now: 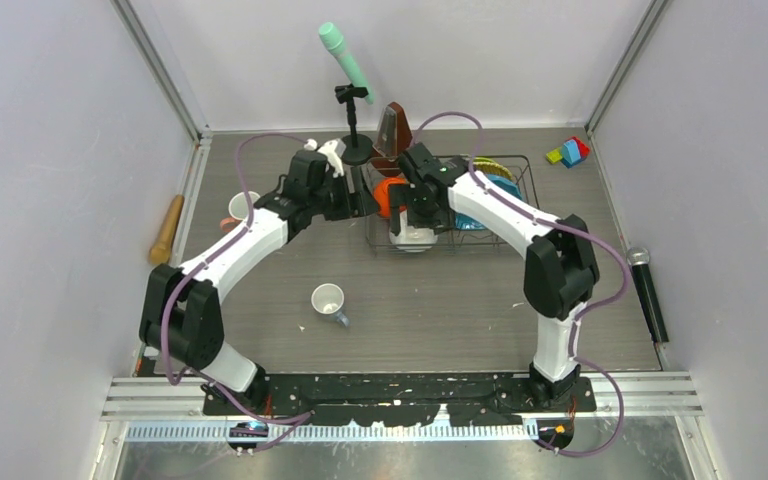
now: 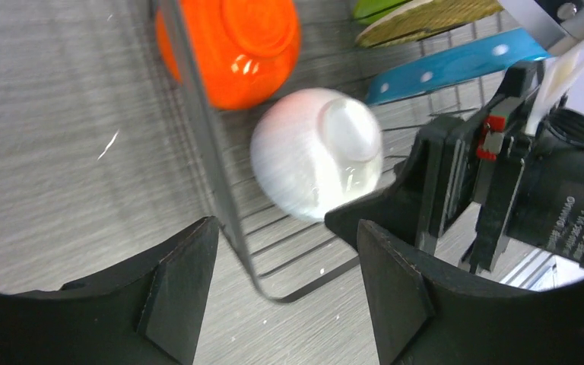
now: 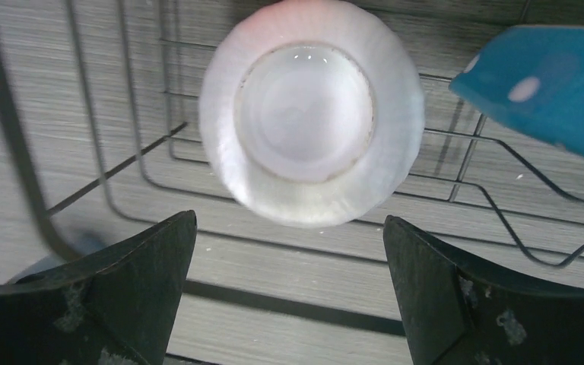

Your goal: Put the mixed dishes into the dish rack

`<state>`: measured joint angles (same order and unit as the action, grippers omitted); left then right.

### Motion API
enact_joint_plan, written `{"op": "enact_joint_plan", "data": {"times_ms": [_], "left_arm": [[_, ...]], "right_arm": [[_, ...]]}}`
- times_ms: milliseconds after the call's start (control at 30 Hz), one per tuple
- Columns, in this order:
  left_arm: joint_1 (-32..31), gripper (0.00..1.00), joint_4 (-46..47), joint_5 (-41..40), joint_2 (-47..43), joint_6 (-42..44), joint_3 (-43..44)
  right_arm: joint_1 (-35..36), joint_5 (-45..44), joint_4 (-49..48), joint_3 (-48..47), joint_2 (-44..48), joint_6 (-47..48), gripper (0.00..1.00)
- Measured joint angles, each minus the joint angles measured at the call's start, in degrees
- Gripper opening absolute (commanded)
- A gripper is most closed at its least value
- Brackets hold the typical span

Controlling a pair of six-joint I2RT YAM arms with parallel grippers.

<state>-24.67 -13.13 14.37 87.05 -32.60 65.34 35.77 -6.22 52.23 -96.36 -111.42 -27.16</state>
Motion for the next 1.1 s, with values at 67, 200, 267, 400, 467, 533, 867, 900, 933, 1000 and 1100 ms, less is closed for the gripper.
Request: {"op": "enact_joint_plan", "data": {"times_ms": [67,200,267,400,467,533,867,900,933,1000,1100], "left_arm": [[-0.8,0.69,-0.3,0.5,1.5,0.1,2.7],[-2.5,0.69,-1.6,1.8,6.4,0.2,8.9],[-3.2,0.68,-2.2,2.2,8.7,0.1,10.8],[-4.3,0.65,-5.7,2.8,14.3,0.1,15.6],[-4.6,0.64,-6.7,3.0,16.9,0.1,17.7],[-4.9,0.61,-7.6,3.3,18.8,0.1,19.1],[-5.0,0.55,-9.5,4.5,23.0,-0.4,21.5],[-5.0,0.54,-9.5,4.6,23.2,-0.5,21.6],[-5.0,0.53,-9.4,4.7,23.3,-0.6,21.7],[-5.0,0.52,-9.3,4.8,23.6,-1.0,21.7],[-5.0,0.52,-8.5,5.5,24.3,-1.7,21.9]], "right_arm": [[-0.7,1.9,-2.6,2.4,2.9,-1.7,1.00],[-2.9,3.0,-7.9,6.1,8.5,-7.1,1.00],[-4.0,2.4,-10.0,7.8,10.9,-10.8,1.00],[-5.9,-0.6,-14.7,12.5,15.1,-19.9,0.97],[-6.3,-1.7,-15.3,13.3,15.4,-23.1,0.94],[-6.3,-2.4,-15.3,13.4,15.0,-25.9,0.92],[-6.4,-2.8,-14.6,13.3,9.8,-30.5,0.62],[-6.4,-2.8,-14.5,13.3,9.3,-30.5,0.54],[-6.4,-2.8,-14.4,13.3,9.0,-30.5,0.51],[-6.6,-2.8,-14.4,13.3,8.3,-30.1,0.31],[-6.7,-3.2,-14.2,13.0,7.2,-29.4,0.10]]}}
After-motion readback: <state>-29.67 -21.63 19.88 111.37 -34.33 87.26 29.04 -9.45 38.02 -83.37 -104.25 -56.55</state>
